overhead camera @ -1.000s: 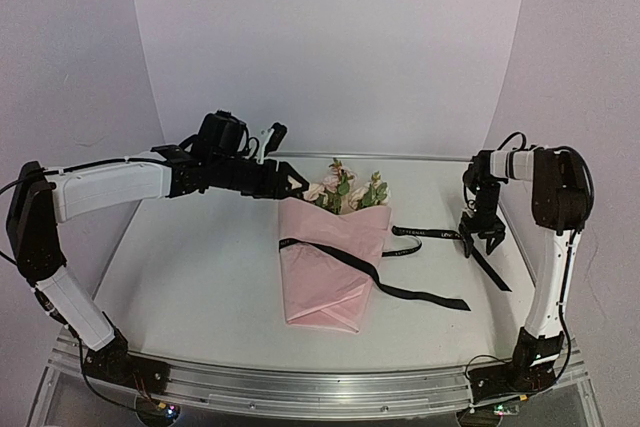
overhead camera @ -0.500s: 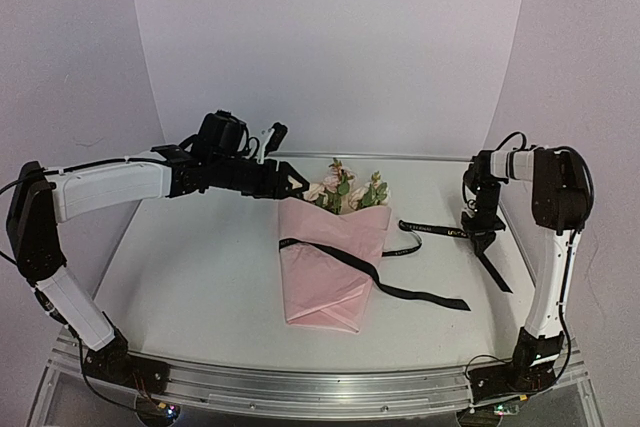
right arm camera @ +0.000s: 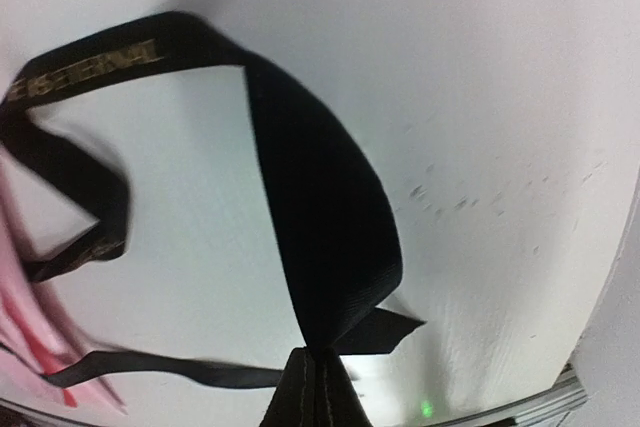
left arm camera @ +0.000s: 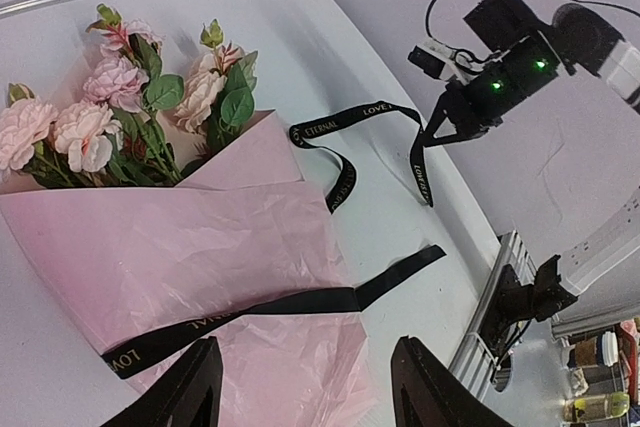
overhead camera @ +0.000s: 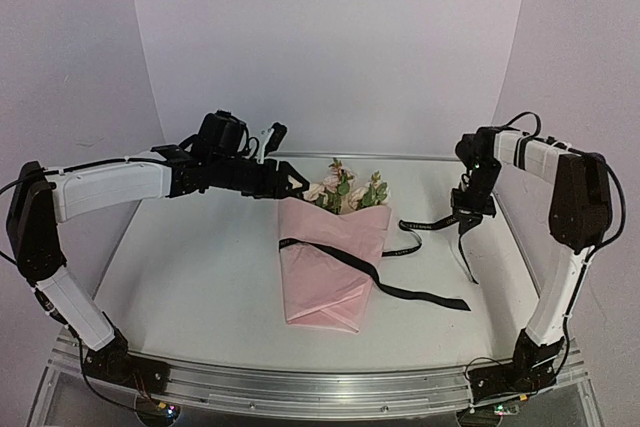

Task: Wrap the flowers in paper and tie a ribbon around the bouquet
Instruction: Cross the ribbon over the folded bouquet.

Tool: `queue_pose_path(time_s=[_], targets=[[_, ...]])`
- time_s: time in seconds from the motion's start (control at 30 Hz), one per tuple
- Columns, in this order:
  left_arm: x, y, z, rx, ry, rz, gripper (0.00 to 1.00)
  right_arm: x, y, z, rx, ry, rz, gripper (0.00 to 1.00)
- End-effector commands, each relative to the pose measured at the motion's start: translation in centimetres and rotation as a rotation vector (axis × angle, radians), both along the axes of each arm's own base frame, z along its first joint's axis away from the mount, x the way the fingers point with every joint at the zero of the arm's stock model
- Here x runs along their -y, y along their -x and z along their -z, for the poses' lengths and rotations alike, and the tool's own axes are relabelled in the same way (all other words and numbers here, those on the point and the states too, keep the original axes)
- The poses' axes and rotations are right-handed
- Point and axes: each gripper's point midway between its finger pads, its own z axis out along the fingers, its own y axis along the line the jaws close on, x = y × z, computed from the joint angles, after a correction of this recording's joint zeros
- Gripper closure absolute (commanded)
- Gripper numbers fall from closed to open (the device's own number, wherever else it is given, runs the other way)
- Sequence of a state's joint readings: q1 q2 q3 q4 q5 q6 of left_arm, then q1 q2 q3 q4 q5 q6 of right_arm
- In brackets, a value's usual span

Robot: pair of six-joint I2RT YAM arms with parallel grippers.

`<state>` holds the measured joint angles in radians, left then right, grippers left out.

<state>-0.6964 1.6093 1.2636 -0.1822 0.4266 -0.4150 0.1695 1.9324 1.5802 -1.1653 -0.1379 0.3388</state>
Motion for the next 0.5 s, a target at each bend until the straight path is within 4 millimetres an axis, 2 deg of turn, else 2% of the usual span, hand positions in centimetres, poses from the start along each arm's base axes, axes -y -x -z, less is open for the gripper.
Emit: queue_pose_path(time_s=[0.0, 0.13, 0.2, 0.33, 0.4, 0.47], targets=[[-0.1, -0.2, -2.8, 0.063, 0.06, 0.0, 0.4, -5.3, 1.2, -1.8, 0.075, -0.133, 0.154, 1.0], [0.1, -0.1, -2.7, 0.052, 0.07, 0.008, 0.4, -9.0, 1.2, -2.4, 0.112, -0.238, 0.218, 1.0], [0.1, 0.0, -2.5, 0.045, 0.074, 0.011, 0.4, -9.5, 1.2, -2.3, 0.118, -0.22, 0.209, 1.0], [0.1, 0.2, -2.3, 0.037, 0.085, 0.011, 0.4, -9.8, 0.9, -0.4, 0.1, -0.185, 0.167, 0.97], [0.1, 0.2, -2.2, 0.031, 0.084, 0.01, 0.4, -9.6, 0.5, 0.1, 0.122, -0.144, 0.114, 0.82], [0.1, 0.2, -2.1, 0.027, 0.083, 0.009, 0.4, -9.4, 0.5, 1.1, 0.126, -0.123, 0.086, 0.61]])
